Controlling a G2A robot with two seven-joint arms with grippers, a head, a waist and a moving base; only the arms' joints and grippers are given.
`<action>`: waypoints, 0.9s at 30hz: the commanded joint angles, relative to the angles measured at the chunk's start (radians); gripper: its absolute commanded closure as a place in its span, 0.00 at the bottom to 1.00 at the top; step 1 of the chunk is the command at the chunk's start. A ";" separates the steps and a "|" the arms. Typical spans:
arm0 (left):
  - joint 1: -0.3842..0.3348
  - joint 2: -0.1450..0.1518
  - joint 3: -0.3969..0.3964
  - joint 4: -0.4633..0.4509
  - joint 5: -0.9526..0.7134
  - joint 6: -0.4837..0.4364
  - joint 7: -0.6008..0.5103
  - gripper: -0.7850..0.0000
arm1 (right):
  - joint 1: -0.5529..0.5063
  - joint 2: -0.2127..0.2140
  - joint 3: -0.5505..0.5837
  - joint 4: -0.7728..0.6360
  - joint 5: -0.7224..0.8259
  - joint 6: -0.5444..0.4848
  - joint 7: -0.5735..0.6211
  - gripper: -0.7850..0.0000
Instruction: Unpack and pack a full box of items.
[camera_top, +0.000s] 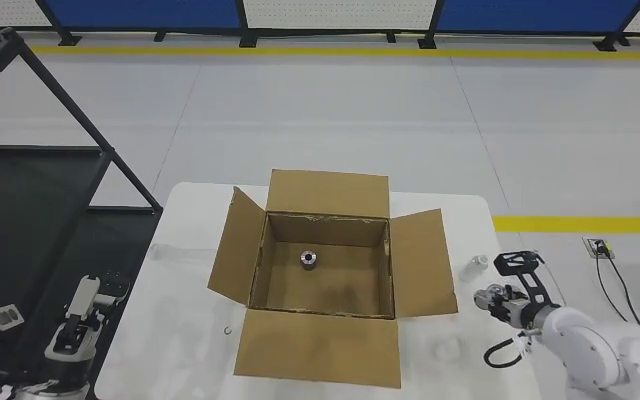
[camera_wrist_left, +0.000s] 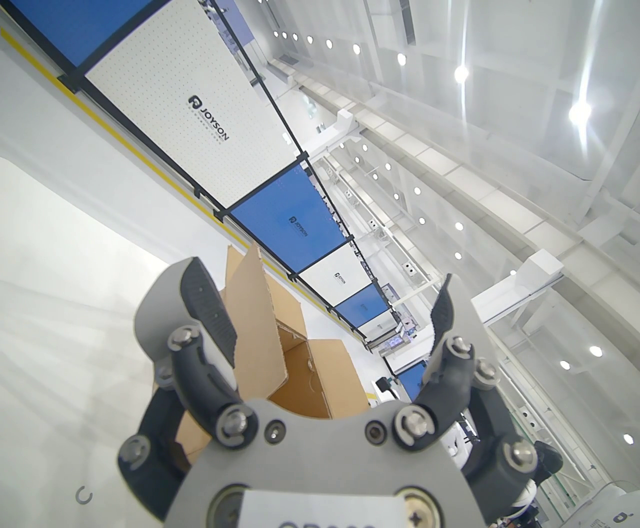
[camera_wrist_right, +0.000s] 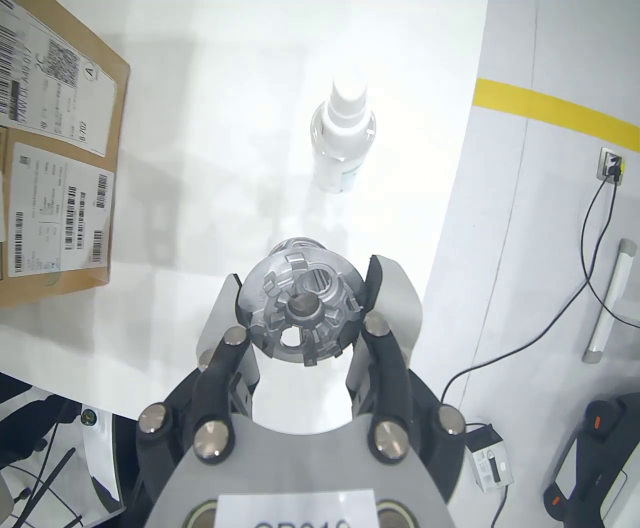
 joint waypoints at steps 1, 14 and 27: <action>0.000 0.000 0.000 0.000 0.000 0.000 0.000 0.00 | 0.024 0.003 -0.024 0.035 -0.013 -0.007 0.012 1.00; 0.000 0.000 0.000 0.000 0.000 0.000 0.000 0.00 | 0.120 0.015 -0.140 0.211 -0.149 0.028 0.003 1.00; 0.000 0.000 0.000 0.000 0.000 0.000 0.000 0.00 | 0.124 0.025 -0.159 0.249 -0.141 0.031 -0.024 0.73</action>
